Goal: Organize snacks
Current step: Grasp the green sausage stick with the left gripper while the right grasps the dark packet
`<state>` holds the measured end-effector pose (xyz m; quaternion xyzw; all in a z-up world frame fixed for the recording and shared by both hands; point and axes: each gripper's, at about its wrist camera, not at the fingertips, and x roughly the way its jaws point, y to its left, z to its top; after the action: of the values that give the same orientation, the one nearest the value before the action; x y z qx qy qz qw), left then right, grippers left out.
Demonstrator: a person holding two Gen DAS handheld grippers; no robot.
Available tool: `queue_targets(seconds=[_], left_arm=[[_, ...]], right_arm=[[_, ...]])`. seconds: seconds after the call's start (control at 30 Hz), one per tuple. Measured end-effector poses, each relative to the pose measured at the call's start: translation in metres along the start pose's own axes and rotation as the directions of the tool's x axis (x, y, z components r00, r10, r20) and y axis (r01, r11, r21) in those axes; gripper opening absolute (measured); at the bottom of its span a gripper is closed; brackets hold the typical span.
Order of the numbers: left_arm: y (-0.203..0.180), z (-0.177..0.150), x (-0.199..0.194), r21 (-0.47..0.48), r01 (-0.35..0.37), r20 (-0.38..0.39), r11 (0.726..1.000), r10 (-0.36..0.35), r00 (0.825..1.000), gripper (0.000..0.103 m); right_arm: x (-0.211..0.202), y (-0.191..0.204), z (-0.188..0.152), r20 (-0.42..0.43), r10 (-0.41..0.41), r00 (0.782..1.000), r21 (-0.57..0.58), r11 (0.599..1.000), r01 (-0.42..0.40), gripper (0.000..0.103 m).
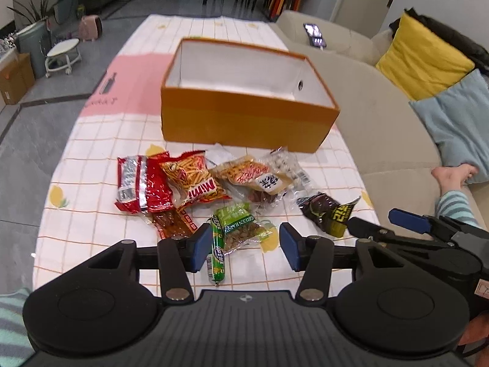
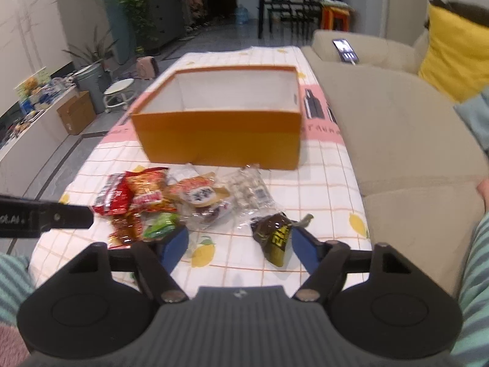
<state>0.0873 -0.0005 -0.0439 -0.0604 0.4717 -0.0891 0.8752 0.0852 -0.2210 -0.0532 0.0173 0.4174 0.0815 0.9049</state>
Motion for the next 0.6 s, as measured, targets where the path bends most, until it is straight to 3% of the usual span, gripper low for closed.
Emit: queue_targets(seconds=[0.2, 0.43, 0.6], left_arm=[[0.008, 0.001, 0.042, -0.028, -0.020, -0.060, 0.999, 0.018, 0.998, 0.062], [0.018, -0.005, 0.079, -0.041, -0.072, -0.165, 0.997, 0.065, 0.984, 0.061], [0.021, -0.010, 0.102, -0.016, -0.088, -0.212, 0.996, 0.083, 0.974, 0.052]], right_arm=[[0.042, -0.016, 0.002, -0.065, -0.038, 0.997, 0.004, 0.999, 0.039, 0.066], [0.081, -0.035, -0.002, -0.144, -0.014, 0.989, 0.076, 0.997, 0.025, 0.065], [0.096, -0.038, -0.002, -0.162, 0.013, 0.987, 0.105, 0.994, 0.005, 0.064]])
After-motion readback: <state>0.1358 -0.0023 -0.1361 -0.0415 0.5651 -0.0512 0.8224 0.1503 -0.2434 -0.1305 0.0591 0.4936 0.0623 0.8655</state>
